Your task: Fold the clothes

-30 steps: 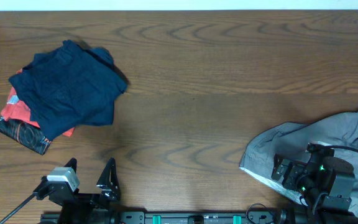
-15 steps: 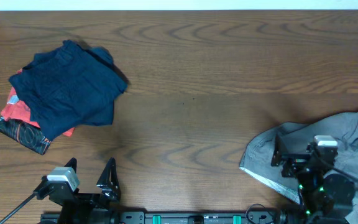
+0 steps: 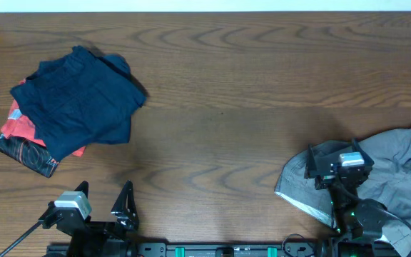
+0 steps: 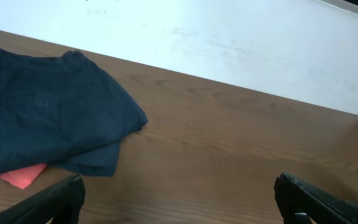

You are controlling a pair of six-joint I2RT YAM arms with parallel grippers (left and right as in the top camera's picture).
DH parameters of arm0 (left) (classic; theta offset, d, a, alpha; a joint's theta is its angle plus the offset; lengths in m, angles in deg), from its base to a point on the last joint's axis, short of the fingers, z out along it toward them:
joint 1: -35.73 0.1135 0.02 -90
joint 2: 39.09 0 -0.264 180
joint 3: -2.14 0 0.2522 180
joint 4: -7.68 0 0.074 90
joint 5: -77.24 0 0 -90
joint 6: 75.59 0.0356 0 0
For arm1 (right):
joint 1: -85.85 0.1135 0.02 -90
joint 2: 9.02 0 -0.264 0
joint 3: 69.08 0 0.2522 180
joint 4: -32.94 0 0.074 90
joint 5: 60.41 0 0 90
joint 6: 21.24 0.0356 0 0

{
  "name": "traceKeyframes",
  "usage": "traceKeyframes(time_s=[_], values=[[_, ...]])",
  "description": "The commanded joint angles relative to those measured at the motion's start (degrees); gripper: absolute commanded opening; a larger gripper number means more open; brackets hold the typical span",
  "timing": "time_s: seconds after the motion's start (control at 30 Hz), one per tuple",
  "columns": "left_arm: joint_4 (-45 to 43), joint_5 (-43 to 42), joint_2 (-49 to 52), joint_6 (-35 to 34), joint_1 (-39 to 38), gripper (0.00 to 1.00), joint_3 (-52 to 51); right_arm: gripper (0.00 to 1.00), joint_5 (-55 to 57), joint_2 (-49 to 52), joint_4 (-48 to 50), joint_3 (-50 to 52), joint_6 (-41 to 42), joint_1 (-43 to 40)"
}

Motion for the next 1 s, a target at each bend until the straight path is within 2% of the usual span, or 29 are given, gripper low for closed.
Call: traceKeyframes(time_s=[0.0, 0.67, 0.8, 0.97], values=[[-0.2, 0.5, -0.2, -0.5, -0.1, 0.98, -0.2, 0.99, -0.2, -0.3, -0.1, 0.2, -2.9, 0.4], [0.7, 0.5, -0.2, -0.3, -0.1, 0.98, -0.2, 0.99, -0.2, -0.3, -0.1, 0.2, -2.9, 0.4], [3.1, 5.4, -0.2, 1.9, -0.1, 0.98, -0.9, 0.99, -0.2, -0.3, -0.1, 0.2, -2.9, 0.4], [1.8, 8.4, -0.4, 1.9, 2.9, 0.98, -6.9, 0.99, -0.2, -0.3, -0.1, 0.2, -2.9, 0.4]])
